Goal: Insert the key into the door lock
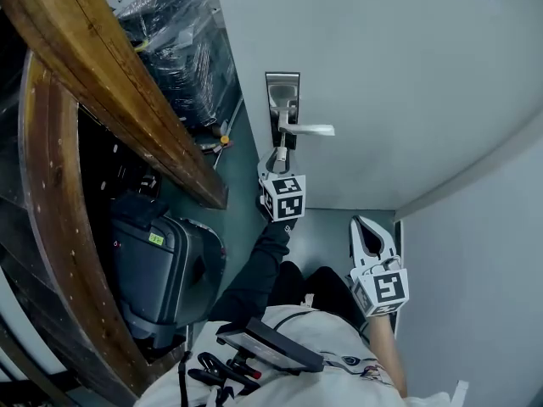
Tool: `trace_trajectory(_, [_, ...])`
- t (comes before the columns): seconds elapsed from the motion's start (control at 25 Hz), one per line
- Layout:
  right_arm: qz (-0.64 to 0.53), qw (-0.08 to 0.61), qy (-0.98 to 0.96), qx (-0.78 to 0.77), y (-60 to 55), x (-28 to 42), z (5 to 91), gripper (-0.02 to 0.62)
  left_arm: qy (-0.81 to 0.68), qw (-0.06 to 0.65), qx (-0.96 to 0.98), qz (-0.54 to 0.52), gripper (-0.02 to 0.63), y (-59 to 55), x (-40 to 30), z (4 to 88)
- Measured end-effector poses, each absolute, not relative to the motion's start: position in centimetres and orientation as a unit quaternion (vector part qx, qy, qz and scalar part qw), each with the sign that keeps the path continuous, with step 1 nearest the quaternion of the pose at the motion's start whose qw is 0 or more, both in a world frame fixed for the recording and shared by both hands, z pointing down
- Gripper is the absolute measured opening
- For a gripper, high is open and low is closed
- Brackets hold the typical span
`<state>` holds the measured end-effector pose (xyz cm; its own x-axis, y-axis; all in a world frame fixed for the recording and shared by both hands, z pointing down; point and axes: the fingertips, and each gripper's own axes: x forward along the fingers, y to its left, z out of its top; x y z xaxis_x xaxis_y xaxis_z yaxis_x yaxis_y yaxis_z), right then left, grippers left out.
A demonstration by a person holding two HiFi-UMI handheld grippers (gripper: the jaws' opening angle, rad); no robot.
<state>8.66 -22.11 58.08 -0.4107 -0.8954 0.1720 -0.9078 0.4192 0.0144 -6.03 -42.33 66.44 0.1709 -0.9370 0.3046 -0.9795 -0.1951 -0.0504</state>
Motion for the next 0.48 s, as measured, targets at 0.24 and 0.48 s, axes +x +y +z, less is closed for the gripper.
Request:
trace_trajectory(0.24, [0.048,0.082,-0.841,0.533,-22.7,8.7,59.1,0.006,-0.631,0.076,0.760,0.135,0.117,-43.2,-6.0,66.4])
trace_trajectory(0.48, [0.050,0.081,-0.841,0.532,-23.0,8.9,59.4,0.006,-0.631,0.083,0.759,0.139,0.117,-43.7,-5.9,66.7])
